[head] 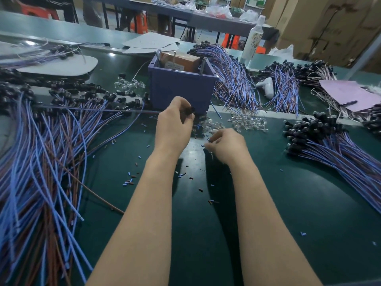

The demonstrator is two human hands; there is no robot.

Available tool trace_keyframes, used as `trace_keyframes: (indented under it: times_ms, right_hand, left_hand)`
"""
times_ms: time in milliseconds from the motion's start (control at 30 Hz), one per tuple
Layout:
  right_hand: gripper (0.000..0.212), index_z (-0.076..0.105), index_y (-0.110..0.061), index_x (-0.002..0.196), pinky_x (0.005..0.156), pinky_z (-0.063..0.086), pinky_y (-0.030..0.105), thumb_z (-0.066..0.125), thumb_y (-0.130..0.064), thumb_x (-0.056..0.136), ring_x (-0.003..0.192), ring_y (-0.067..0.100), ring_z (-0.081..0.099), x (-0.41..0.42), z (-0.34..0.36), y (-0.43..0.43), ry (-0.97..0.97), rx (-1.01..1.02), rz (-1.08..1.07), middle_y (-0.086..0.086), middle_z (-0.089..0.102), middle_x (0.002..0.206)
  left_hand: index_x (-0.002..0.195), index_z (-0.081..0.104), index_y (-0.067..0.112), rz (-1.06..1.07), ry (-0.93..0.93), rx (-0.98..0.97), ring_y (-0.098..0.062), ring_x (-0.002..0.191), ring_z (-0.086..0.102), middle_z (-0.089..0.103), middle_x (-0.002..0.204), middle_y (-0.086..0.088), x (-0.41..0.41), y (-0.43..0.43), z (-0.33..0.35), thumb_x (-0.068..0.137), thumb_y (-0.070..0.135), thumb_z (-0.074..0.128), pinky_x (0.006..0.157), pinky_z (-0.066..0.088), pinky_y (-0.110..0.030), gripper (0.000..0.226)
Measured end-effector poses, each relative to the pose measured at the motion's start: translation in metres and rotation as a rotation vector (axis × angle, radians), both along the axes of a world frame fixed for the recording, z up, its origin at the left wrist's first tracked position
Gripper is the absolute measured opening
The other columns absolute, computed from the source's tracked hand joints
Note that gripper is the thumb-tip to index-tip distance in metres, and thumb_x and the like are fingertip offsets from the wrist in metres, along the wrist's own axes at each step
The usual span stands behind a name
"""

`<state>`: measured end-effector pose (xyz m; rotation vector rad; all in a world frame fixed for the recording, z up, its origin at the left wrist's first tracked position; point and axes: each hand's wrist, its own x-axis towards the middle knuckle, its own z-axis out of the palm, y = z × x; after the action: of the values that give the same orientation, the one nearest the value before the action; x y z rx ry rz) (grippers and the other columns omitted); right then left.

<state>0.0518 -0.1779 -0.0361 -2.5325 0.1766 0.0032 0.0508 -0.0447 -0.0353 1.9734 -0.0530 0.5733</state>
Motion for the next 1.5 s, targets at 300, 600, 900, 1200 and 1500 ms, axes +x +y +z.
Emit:
trace_keyframes:
  times_ms: [300,600,900,1200,1500]
  right_hand:
    - [0.006,0.066,-0.012,0.09,0.084,0.053,0.029,0.063,-0.009,0.087,0.085,0.019,0.065,-0.001,0.003,0.001,-0.317,0.526,-0.034,0.004,0.068,0.085]
    - [0.013,0.063,-0.017,0.08,0.081,0.057,0.036,0.065,-0.006,0.087,0.076,0.017,0.065,-0.009,0.011,0.009,-0.418,0.721,0.11,0.001,0.066,0.077]
    - [0.016,0.062,-0.02,0.073,0.079,0.055,0.041,0.066,-0.012,0.086,0.075,0.021,0.068,-0.012,0.011,0.016,-0.444,0.525,0.078,0.002,0.069,0.073]
    - [0.012,0.063,-0.017,0.074,0.079,0.055,0.041,0.066,-0.015,0.086,0.075,0.021,0.068,-0.009,0.009,0.012,-0.437,0.485,0.017,0.003,0.069,0.074]
    - [0.01,0.066,-0.011,0.079,0.079,0.054,0.036,0.066,-0.017,0.086,0.074,0.02,0.067,-0.006,0.006,0.011,-0.436,0.456,-0.012,0.005,0.069,0.074]
  left_hand:
    - [0.095,0.055,0.015,-0.038,0.066,-0.029,-0.018,0.086,0.065,0.069,0.091,0.0,0.001,-0.004,-0.011,0.086,0.006,0.063,0.086,0.052,-0.036,0.015]
    - [0.095,0.055,0.015,-0.046,0.089,-0.003,-0.02,0.085,0.064,0.067,0.087,0.0,0.0,-0.008,-0.013,0.086,0.006,0.062,0.083,0.051,-0.034,0.014]
    - [0.094,0.055,0.012,-0.027,0.077,0.067,-0.024,0.083,0.063,0.067,0.085,-0.001,0.0,-0.01,-0.013,0.086,0.01,0.061,0.08,0.052,-0.04,0.01]
    - [0.091,0.053,0.011,-0.016,0.054,0.166,-0.029,0.08,0.06,0.066,0.084,-0.003,-0.001,-0.014,-0.015,0.086,0.012,0.061,0.077,0.05,-0.042,0.009]
    - [0.091,0.054,0.01,-0.029,0.074,0.198,-0.03,0.079,0.058,0.06,0.078,0.0,0.0,-0.015,-0.017,0.085,0.011,0.062,0.075,0.049,-0.042,0.01]
